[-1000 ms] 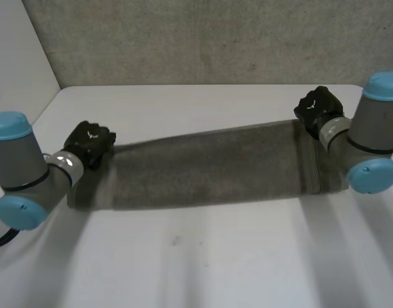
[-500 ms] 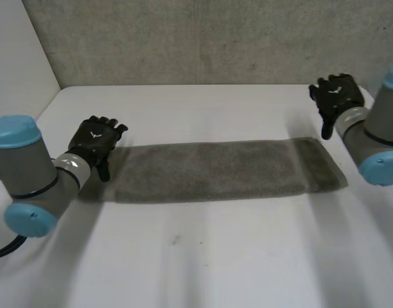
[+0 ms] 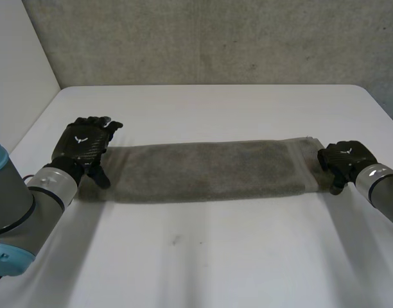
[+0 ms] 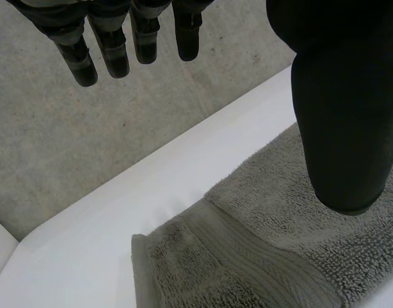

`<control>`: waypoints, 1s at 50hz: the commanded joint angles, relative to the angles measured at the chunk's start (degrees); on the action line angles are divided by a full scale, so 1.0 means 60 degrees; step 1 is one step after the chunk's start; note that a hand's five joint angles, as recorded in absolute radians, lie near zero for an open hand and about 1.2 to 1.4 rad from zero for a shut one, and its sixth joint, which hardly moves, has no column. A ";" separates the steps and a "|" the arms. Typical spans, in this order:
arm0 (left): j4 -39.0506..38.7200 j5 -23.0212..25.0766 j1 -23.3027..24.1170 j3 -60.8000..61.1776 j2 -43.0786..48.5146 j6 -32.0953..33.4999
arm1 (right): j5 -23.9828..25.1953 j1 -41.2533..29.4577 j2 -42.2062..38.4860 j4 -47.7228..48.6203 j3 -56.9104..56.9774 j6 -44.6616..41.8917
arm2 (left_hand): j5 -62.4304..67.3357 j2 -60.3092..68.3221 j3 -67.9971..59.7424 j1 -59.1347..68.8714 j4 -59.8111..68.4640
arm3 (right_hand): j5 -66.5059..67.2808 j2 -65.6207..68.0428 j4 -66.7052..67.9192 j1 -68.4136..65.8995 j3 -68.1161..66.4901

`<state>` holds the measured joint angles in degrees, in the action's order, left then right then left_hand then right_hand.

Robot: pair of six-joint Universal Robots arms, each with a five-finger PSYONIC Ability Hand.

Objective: Fold the towel.

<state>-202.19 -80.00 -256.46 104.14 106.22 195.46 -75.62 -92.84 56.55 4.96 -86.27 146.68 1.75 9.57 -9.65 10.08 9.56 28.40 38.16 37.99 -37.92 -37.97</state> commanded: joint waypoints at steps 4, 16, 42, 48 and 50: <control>-0.0052 -0.0011 -0.0015 0.0045 0.0022 0.0016 | -0.0771 0.0298 -0.0430 0.0169 0.0712 -0.0086 | -0.0291 0.0072 -0.0059 -0.0013 0.0074 | 0.6934 0.6974 0.7002 -0.7014 -0.7005; -0.0052 -0.0011 -0.0015 0.0030 0.0007 0.0016 | -0.1576 0.2405 0.0228 -0.0577 0.1238 -0.2456 | -0.0291 0.0072 -0.0059 -0.0013 0.0074 | 0.6934 0.6974 0.7002 -0.7014 -0.7005; 0.0299 -0.0142 0.1260 -0.2387 -0.0447 -0.1830 | -0.0668 -0.6968 -0.1617 -0.0519 0.4594 -0.1126 | -0.0228 0.0136 -0.0123 0.0051 0.0137 | 0.6934 0.6974 0.7002 -0.7014 -0.7005; 0.0314 -0.0142 0.1318 -0.2489 -0.0271 -0.2240 | -0.0829 -0.7758 -0.2699 -0.0548 0.4755 -0.1127 | -0.0200 0.0164 -0.0151 0.0079 0.0165 | 0.6934 0.6974 0.7002 -0.7014 -0.7005; 0.0314 -0.0142 0.1318 -0.2474 -0.0213 -0.2240 | -0.0830 -0.7788 -0.2745 -0.0548 0.4755 -0.1082 | -0.0200 0.0164 -0.0151 0.0079 0.0165 | 0.6934 0.6974 0.7002 -0.7014 -0.7005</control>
<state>-200.34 -80.87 -248.57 89.22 103.98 182.98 -80.06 -137.72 43.64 1.80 -57.99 139.92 1.73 9.54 -9.63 10.08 9.53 67.78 76.82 76.91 -77.61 -76.71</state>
